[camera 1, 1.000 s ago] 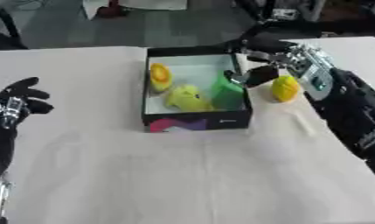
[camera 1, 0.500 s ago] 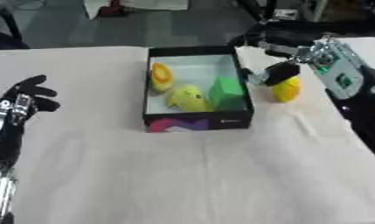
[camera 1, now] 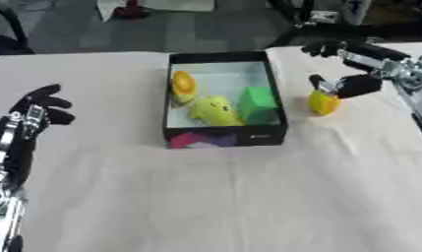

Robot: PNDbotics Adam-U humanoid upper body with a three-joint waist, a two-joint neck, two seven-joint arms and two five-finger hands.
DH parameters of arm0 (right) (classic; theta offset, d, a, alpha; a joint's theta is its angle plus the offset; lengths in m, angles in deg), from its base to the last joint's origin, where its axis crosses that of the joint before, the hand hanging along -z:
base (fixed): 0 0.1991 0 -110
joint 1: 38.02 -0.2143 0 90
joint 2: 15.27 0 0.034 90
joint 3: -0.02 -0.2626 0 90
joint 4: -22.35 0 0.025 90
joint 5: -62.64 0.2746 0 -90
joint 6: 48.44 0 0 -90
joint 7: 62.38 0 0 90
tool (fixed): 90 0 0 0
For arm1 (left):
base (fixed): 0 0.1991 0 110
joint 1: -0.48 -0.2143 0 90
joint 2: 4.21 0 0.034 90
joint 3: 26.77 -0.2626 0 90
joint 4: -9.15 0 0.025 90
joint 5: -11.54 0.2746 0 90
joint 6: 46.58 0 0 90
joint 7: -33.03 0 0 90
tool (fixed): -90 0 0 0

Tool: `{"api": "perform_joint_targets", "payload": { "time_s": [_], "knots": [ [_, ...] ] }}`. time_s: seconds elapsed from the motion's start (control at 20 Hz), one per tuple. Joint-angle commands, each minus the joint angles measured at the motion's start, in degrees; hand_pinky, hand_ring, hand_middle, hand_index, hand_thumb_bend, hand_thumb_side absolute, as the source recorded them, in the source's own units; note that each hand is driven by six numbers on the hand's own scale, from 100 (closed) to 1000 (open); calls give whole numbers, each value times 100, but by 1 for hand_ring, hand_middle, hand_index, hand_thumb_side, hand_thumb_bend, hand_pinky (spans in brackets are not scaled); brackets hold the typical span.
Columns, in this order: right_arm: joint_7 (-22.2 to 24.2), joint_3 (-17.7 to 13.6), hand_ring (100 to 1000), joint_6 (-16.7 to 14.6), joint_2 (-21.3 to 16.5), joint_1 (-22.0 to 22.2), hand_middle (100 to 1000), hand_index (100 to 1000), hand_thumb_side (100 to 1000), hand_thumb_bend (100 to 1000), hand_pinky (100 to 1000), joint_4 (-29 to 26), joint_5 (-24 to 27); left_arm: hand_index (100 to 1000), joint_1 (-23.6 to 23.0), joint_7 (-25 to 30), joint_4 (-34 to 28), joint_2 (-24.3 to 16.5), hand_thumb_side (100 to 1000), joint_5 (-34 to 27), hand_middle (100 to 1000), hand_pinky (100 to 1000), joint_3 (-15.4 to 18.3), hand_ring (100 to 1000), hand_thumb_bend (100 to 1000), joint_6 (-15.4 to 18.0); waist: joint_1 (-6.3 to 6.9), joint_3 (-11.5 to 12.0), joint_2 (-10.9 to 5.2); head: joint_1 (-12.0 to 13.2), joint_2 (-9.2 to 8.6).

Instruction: Pick up objects on the table and place them in the box.

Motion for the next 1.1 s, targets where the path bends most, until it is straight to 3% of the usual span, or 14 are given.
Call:
{"api": "perform_joint_targets", "payload": {
  "time_s": [0.05,0.1,0.15,0.4,0.9,1.1],
  "knots": [
    [-99,-93,944,10,-176,-79,946,983,600,100,941,23,-90,852,56,-20,-111,-113,913,-10,602,657,49,577,129,7,-68,-1,-29,16,-11],
    [-111,-93,944,3,-174,-78,946,983,600,100,941,32,-102,852,56,-20,-110,-113,913,-10,602,657,49,577,129,7,-68,-1,-28,16,-11],
    [-119,-98,937,3,-174,-71,939,980,674,100,937,47,-114,852,58,-20,-112,-112,913,-11,603,658,49,578,128,8,-65,-2,-26,23,-11],
    [-340,-210,930,240,-14,-46,930,978,714,100,934,624,-477,852,82,-2,-120,-76,914,-34,603,658,30,578,127,14,-37,44,-7,35,-11],
    [-556,-201,932,131,144,-130,934,982,784,100,935,1249,-1109,852,100,14,-136,-56,914,-53,604,658,17,579,126,18,-28,72,9,22,-11],
    [-512,-222,929,144,165,-124,927,981,852,100,934,1432,-1312,853,106,17,-138,-50,914,-54,604,658,16,579,125,19,-26,83,8,21,-11]
  ]
}}
